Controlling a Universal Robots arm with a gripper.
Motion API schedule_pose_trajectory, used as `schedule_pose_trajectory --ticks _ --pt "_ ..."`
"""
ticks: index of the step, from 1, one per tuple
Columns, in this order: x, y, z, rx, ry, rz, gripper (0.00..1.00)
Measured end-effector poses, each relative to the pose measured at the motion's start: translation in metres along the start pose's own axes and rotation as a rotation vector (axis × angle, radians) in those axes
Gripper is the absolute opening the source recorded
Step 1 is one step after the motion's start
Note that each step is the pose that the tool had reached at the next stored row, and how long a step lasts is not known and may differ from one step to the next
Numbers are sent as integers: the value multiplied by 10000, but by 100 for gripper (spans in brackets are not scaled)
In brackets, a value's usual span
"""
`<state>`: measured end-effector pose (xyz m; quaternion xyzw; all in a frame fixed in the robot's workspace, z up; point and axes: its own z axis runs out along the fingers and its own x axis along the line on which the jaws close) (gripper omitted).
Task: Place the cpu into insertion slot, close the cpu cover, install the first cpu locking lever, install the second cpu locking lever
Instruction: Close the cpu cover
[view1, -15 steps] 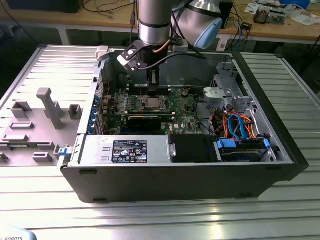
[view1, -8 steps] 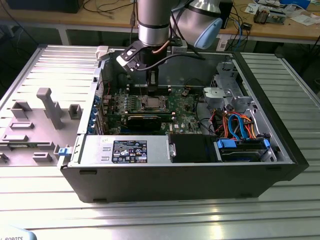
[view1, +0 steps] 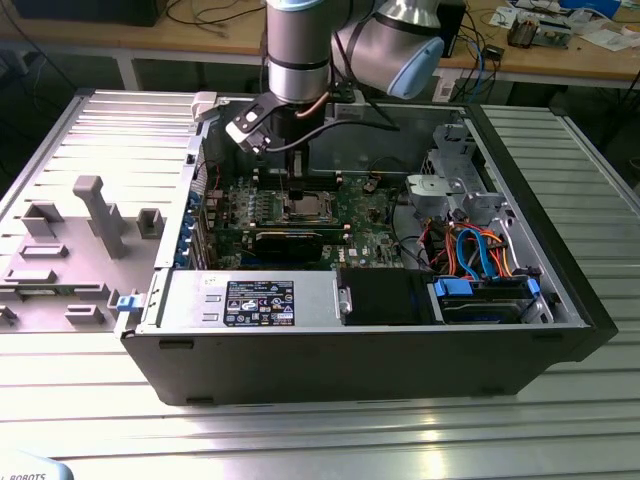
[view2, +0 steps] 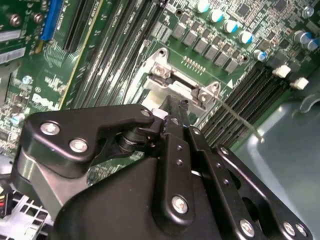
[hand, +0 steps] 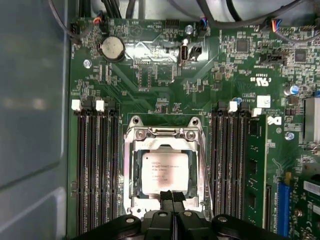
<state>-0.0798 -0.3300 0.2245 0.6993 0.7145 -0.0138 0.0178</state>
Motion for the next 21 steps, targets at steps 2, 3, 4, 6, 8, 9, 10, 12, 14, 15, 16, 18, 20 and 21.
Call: schedule_pose_trajectory --ticks 2,3,4,6,8,9,10,12,14,15,16,18,20,21 --pt "0 -7 7 1 0 -2 11" --pt "0 -8 7 1 -1 -3 11" --pt "0 -8 7 0 0 -3 11" --pt "0 -9 7 0 0 -2 11" --pt "0 -13 10 1 0 0 11" --pt "1 -15 12 0 0 0 11" --pt "1 -18 16 0 1 -2 11" --pt "2 -26 26 -1 3 -1 11" --pt "3 -33 42 -1 3 -1 11" --pt "3 -35 52 0 3 -2 11" --pt "3 -36 62 0 3 -3 11" --pt "5 -39 86 0 4 -3 11" --pt "6 -40 110 0 4 -3 11" --pt "6 -40 123 1 5 -3 11"
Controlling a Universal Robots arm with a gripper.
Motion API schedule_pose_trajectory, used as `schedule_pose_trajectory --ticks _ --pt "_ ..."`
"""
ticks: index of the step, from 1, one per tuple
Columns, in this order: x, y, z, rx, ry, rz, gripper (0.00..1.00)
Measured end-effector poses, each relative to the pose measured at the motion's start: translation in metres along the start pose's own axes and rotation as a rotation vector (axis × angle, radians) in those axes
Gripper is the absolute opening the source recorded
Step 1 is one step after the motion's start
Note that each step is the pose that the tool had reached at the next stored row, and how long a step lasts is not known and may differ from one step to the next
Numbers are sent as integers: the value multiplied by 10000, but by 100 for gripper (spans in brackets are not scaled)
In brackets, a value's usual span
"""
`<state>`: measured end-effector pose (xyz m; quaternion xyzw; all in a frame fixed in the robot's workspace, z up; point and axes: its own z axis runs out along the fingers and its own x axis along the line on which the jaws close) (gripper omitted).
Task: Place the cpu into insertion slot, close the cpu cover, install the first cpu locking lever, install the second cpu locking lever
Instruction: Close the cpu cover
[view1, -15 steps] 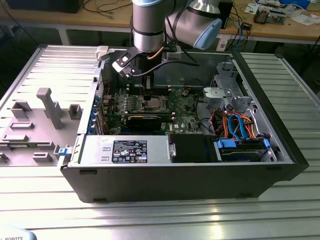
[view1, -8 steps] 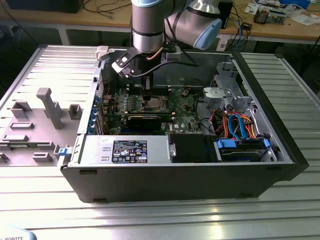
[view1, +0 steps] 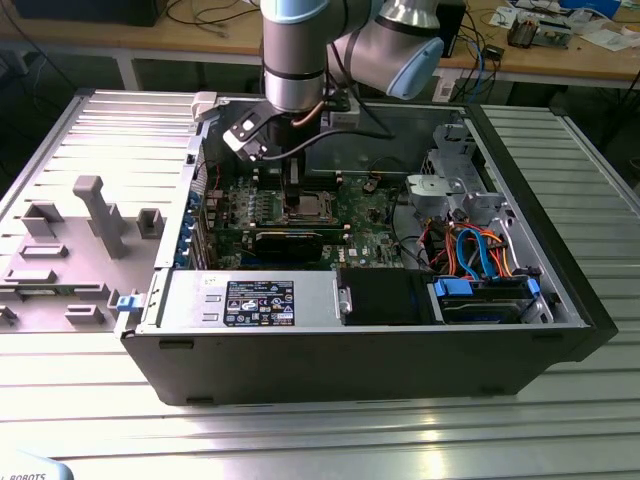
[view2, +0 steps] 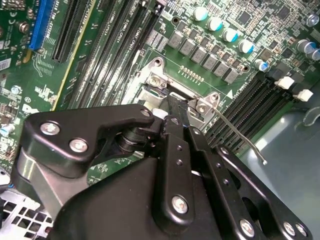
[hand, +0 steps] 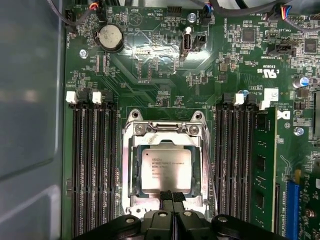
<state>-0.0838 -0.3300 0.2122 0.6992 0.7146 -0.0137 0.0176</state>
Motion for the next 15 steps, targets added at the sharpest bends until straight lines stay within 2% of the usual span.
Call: schedule_pose_trajectory --ticks 4,10,15 --pt "2 -1 37 6 -1 1 11" --pt "3 -7 41 6 2 4 11" --pt "2 -12 73 11 3 1 11"
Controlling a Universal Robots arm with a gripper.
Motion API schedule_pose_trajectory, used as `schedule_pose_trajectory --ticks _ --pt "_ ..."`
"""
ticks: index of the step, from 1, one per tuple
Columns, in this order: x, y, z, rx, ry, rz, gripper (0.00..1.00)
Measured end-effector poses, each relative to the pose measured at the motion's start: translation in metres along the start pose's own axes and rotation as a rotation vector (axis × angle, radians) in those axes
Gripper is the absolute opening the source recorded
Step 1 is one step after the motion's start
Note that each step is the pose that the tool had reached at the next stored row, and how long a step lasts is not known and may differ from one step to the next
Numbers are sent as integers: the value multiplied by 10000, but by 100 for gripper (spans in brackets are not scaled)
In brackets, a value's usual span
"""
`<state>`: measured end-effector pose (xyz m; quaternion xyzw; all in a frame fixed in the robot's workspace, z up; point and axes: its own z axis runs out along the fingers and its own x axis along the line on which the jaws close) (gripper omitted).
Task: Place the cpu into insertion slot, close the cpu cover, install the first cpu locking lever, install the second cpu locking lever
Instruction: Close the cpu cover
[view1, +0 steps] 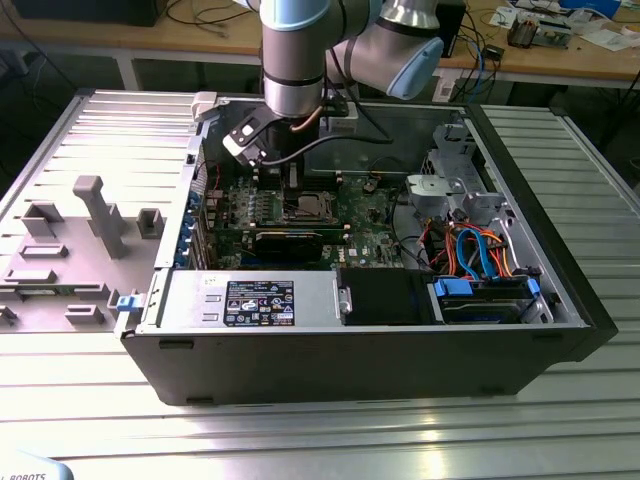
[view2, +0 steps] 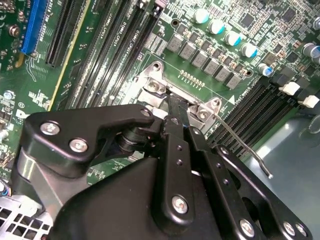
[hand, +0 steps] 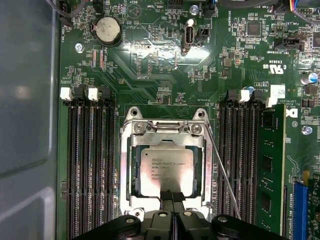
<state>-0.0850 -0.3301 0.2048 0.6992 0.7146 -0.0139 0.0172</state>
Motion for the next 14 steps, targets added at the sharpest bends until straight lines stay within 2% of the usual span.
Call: schedule_pose_trajectory --ticks 3,5,9,12,14 --pt "2 1 -2 -7 10 1 11" --pt "-1 1 -59 -5 8 1 11" --pt "-2 13 -66 -5 7 -1 11" --pt "-3 80 -66 -4 7 -1 11" --pt "-3 154 -65 -1 7 1 11"
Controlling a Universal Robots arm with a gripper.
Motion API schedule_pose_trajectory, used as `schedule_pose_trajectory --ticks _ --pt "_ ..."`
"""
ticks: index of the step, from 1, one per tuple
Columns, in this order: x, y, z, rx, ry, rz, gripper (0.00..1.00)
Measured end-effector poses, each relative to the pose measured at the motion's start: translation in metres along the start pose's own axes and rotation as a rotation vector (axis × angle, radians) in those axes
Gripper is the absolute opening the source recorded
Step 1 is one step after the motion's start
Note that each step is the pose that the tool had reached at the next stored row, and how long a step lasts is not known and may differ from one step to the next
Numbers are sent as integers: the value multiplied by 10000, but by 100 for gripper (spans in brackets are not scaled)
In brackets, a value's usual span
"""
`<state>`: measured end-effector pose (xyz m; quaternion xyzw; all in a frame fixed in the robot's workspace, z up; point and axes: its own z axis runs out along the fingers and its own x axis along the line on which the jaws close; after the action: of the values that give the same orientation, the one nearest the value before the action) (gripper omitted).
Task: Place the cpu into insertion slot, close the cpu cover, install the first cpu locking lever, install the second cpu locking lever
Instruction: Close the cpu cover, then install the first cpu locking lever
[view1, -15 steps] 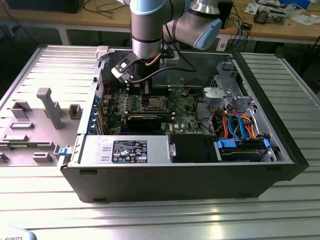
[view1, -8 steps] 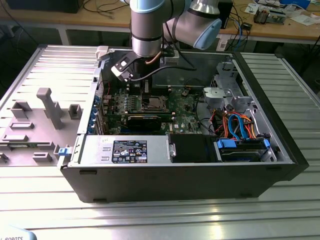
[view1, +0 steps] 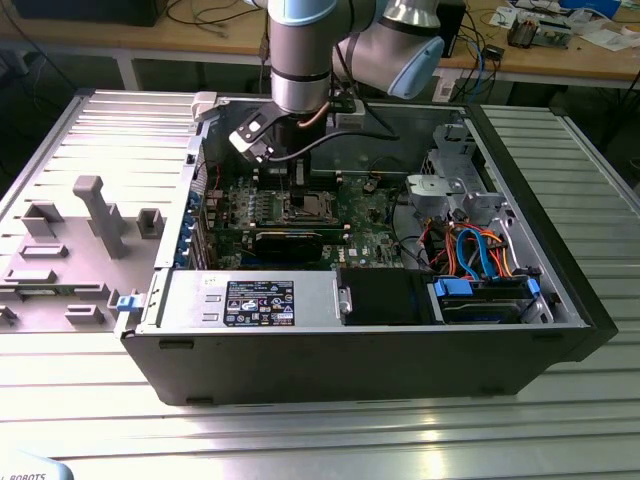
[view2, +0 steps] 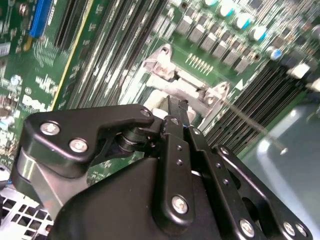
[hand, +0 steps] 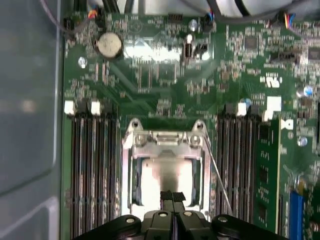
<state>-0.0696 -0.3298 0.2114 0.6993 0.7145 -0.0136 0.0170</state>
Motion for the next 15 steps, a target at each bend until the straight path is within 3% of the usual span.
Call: schedule_pose_trajectory --ticks 5,15 --pt "-2 89 1 5 1 -2 11" --pt "-2 110 0 5 1 -2 11"
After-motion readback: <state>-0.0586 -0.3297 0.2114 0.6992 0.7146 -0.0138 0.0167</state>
